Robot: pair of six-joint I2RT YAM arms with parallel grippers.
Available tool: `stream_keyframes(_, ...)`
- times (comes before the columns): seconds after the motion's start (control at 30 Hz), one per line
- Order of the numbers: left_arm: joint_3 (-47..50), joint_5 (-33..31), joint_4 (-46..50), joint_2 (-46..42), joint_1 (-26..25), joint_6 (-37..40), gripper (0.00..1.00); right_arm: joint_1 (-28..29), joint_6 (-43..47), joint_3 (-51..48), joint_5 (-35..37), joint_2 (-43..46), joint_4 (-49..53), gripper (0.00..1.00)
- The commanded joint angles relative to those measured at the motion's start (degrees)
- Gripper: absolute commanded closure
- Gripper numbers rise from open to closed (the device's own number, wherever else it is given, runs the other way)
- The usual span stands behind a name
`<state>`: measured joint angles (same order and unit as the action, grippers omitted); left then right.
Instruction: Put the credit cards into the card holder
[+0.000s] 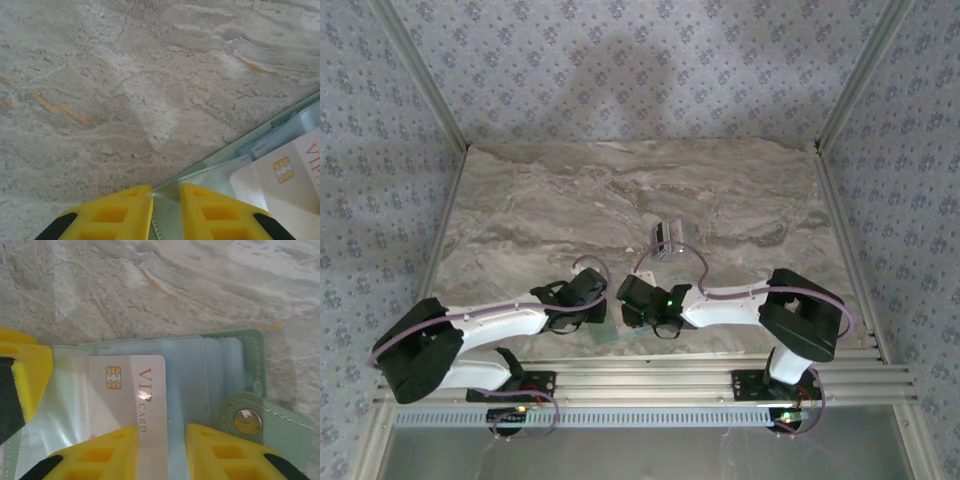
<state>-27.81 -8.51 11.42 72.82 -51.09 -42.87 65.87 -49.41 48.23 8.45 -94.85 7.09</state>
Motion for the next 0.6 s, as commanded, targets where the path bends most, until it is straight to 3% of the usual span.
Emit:
stream_keyframes(0.0, 0.65, 0.67, 0.13, -0.05, 0.38, 0.35, 0.77, -0.22, 1.11, 1.58, -1.95, -1.65, 0.25, 0.67)
stream_keyframes(0.17, 1.23, 0.99, 1.52, -3.77, 0.38, -0.08, 0.76, -0.37, 1.44, 0.99, -4.01, -1.68, -1.74, 0.68)
stream_keyframes(0.47, 2.48, 1.96, 5.43, -12.02, 0.38, -1.03, 0.73, -2.12, 2.14, -1.25, -4.32, -1.08, -3.21, 0.84)
stream_keyframes(0.57, 3.74, 1.75, 6.57, -13.81, 0.38, -1.72, 0.78, -2.32, 2.28, -1.21, -4.12, -1.18, -2.82, 0.85)
